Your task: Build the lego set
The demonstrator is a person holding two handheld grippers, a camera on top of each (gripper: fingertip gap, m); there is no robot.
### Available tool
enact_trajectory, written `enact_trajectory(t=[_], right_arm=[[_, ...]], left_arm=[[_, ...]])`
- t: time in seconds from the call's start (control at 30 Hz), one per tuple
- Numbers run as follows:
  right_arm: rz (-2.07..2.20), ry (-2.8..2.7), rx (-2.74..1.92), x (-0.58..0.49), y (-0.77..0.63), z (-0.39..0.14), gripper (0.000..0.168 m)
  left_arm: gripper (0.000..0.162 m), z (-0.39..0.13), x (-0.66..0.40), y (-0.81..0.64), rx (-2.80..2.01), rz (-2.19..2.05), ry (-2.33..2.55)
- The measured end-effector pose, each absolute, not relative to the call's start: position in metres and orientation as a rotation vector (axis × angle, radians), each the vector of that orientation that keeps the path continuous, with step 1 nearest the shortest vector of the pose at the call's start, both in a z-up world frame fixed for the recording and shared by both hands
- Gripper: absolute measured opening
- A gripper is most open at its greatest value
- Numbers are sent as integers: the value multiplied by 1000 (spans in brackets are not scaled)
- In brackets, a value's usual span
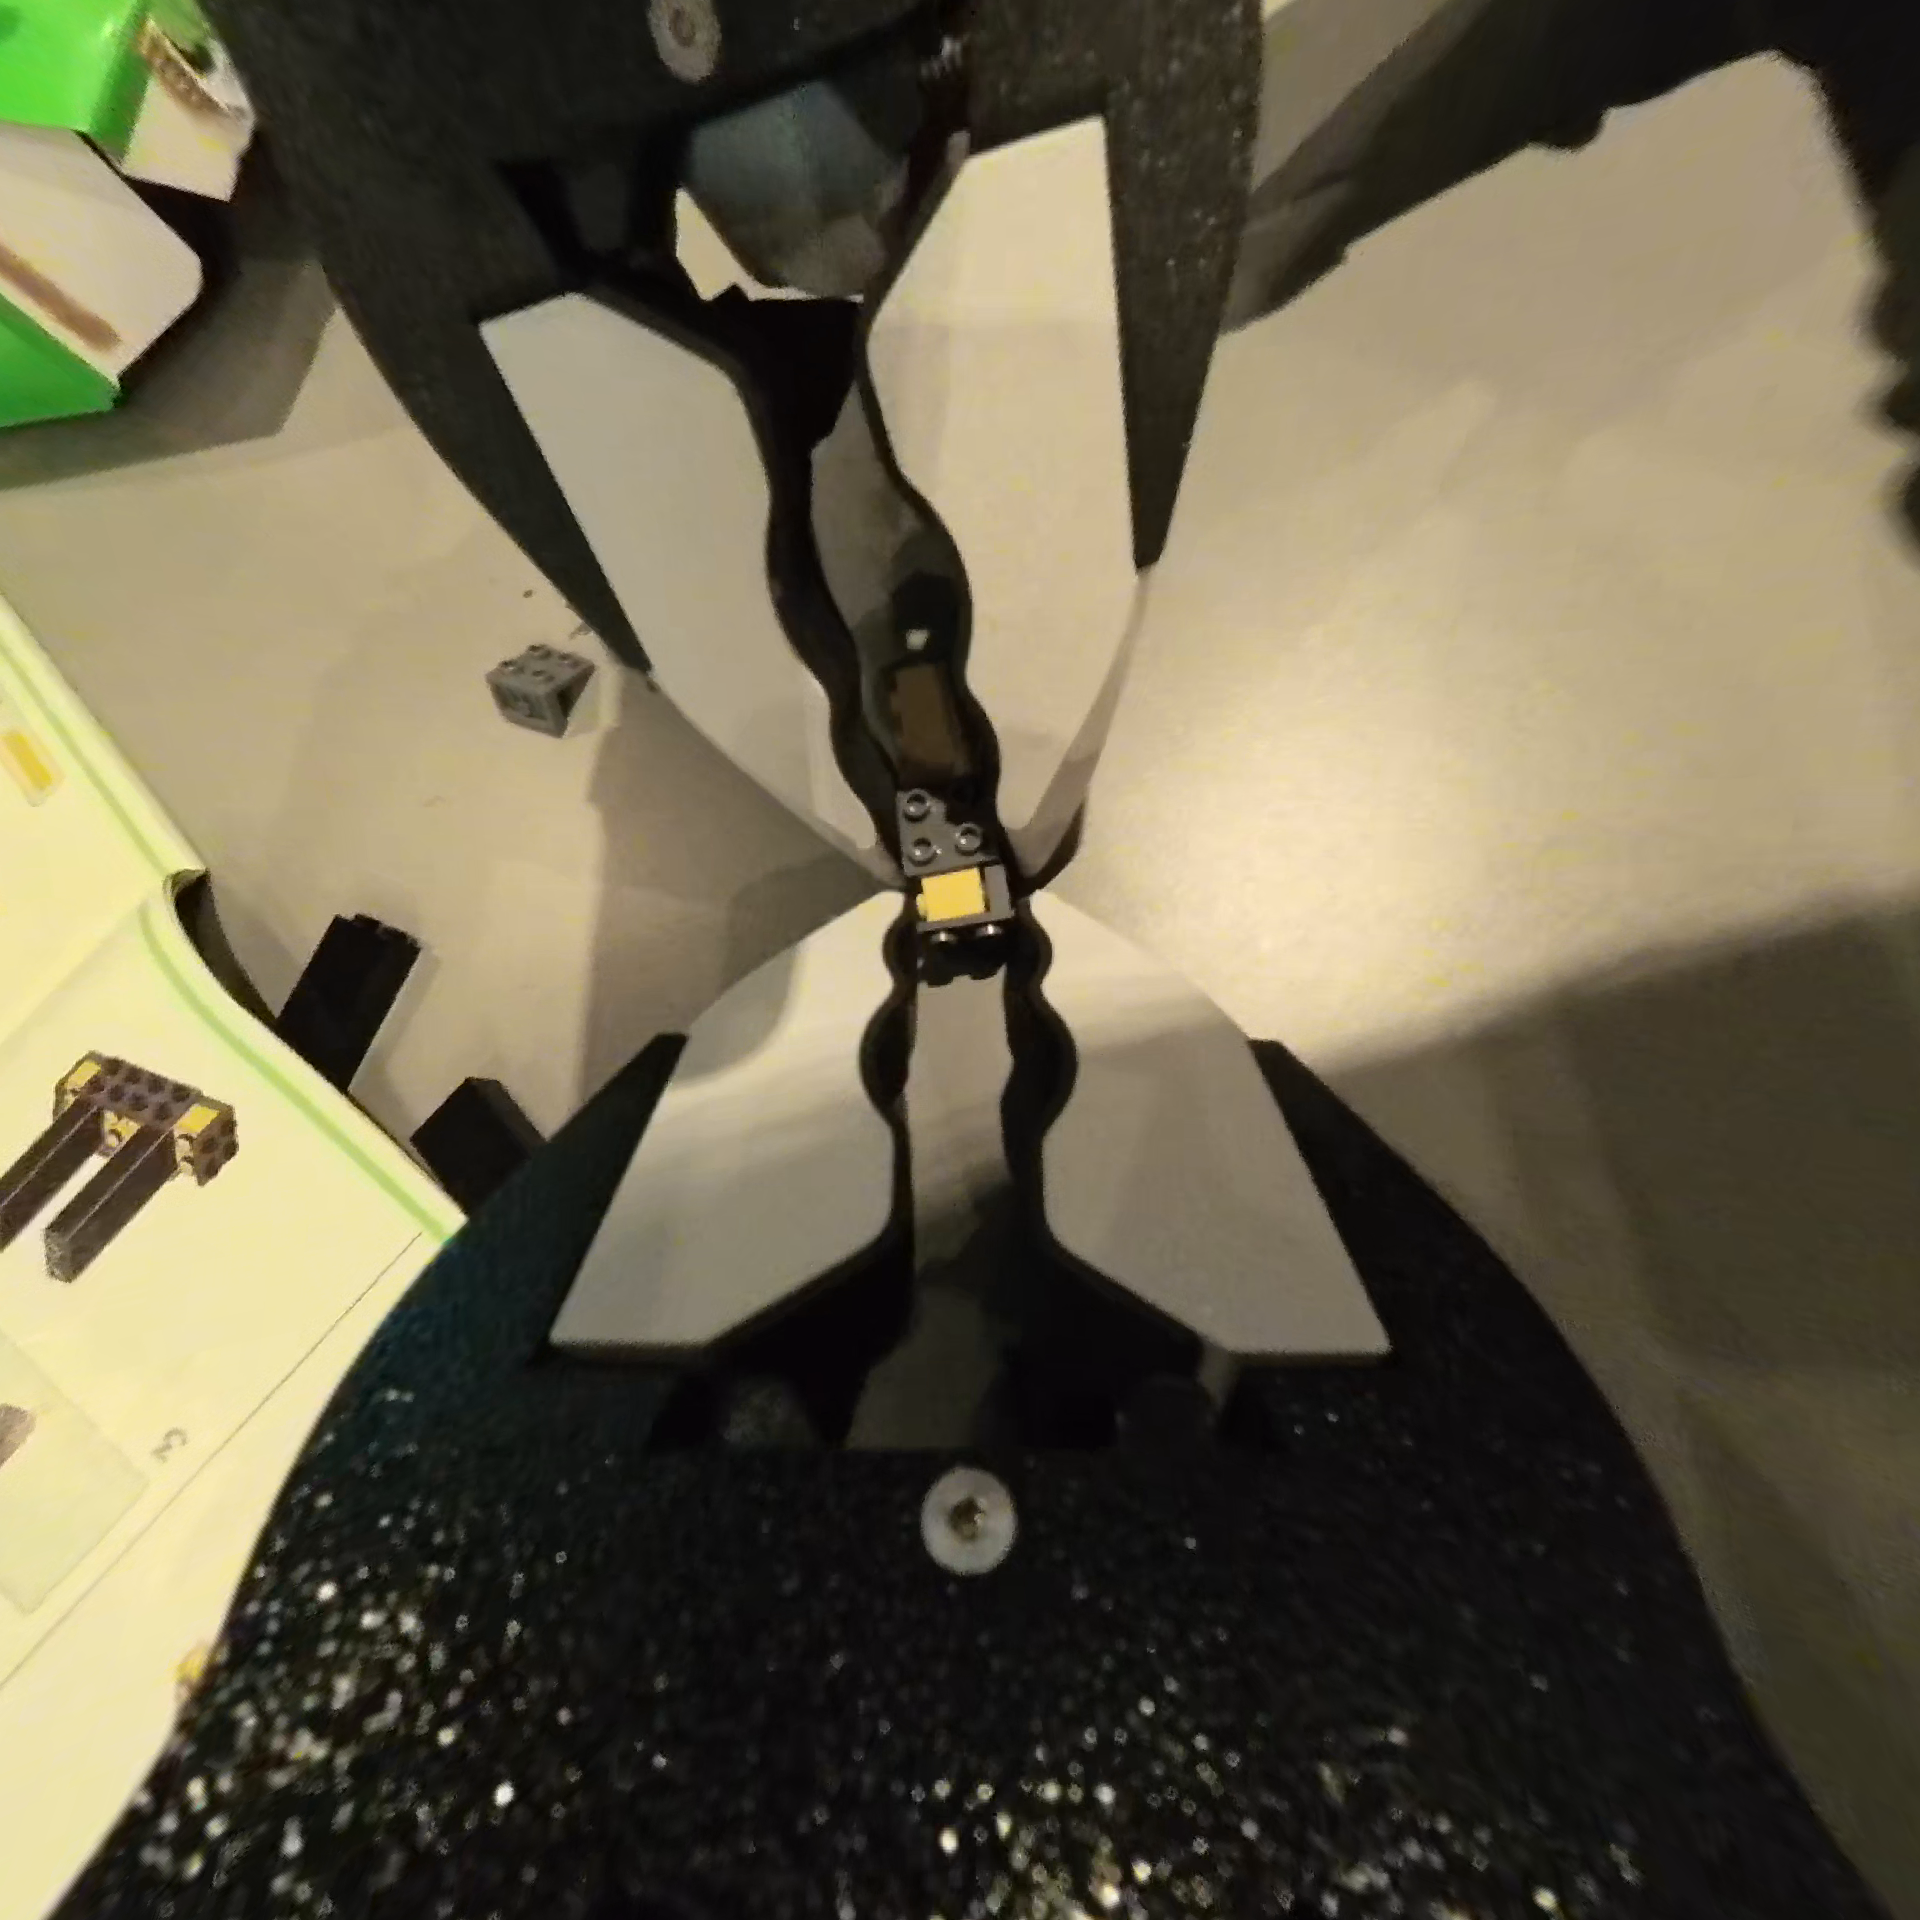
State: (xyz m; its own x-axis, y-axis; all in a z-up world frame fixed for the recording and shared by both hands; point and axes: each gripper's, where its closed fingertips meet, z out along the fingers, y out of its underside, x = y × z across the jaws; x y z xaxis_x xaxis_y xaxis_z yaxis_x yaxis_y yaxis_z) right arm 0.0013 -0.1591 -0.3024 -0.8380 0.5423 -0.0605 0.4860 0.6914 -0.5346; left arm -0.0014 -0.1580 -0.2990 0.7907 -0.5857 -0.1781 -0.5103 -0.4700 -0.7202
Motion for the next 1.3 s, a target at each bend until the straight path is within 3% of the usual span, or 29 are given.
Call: enact_trajectory(t=[0.03, 0.17, 0.63, 0.73, 0.9, 1.3], right_arm=[[835, -2793, -852, 1, -159, -302, 17], [825, -2793, -854, 1, -159, -303, 17], [833, -2779, -842, 2, -160, -303, 17], [848, -2775, -839, 2, -160, -303, 17], [858, -2771, -843, 2, -160, -303, 17], [867, -2773, -852, 2, -160, -303, 17]], left_arm=[[17, -299, -1, -158, -2159, -117, 812], [22, -298, -2, -155, -2144, -103, 796], [16, -299, -1, -156, -2171, -176, 731], [31, -298, -5, -154, -2147, -116, 720], [17, -299, -3, -157, -2155, -139, 752], [16, -299, -2, -158, -2175, -115, 794]])
